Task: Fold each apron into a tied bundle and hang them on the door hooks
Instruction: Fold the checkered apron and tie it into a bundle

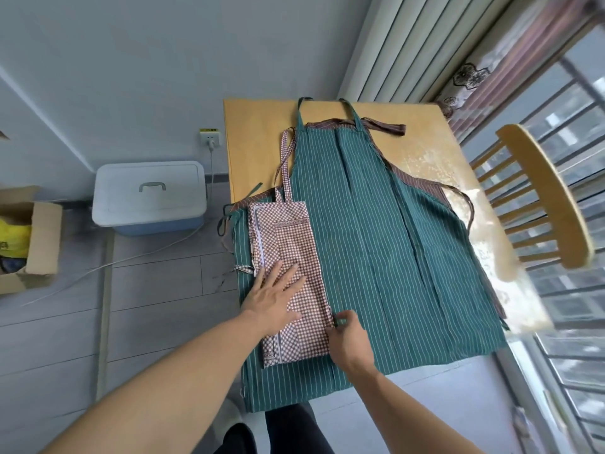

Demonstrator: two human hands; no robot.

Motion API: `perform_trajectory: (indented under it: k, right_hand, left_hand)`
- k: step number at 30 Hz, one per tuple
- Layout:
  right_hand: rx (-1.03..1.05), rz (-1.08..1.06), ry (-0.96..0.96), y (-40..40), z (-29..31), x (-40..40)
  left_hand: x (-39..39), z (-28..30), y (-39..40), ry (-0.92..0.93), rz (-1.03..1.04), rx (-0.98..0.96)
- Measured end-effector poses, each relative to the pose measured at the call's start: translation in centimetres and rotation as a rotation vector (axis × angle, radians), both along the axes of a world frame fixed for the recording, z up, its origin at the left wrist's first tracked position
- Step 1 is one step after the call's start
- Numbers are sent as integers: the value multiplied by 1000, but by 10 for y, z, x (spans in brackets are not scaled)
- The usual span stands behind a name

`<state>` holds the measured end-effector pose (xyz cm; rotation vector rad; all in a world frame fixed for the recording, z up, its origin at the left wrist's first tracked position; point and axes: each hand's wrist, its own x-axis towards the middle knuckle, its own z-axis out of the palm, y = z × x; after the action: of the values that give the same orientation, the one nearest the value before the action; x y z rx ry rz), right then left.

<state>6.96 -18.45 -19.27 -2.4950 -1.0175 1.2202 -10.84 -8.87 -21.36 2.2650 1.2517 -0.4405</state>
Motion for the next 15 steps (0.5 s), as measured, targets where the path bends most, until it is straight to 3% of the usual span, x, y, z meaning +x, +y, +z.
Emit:
perform_trajectory:
  k: [2, 4, 6, 8, 12, 15]
  right_hand:
    - [80, 168, -196, -11, 2, -2]
    - [255, 534, -406, -22, 1, -2]
    - [277, 930, -434, -28, 0, -4]
    - [177, 1133, -438, -30, -5, -2]
    - [191, 1124, -538, -22, -15, 12]
    - [337, 1057, -456, -10, -13, 30]
  left_hand:
    - [0, 0, 1, 1, -11, 2]
    - [1, 1, 4, 17, -41, -6]
    - [0, 1, 7, 30, -68, -21]
    - [-2, 1, 9, 16, -70, -47]
    - [-4, -2, 12, -48, -63, -114]
    - [-10, -1, 14, -142, -22, -137]
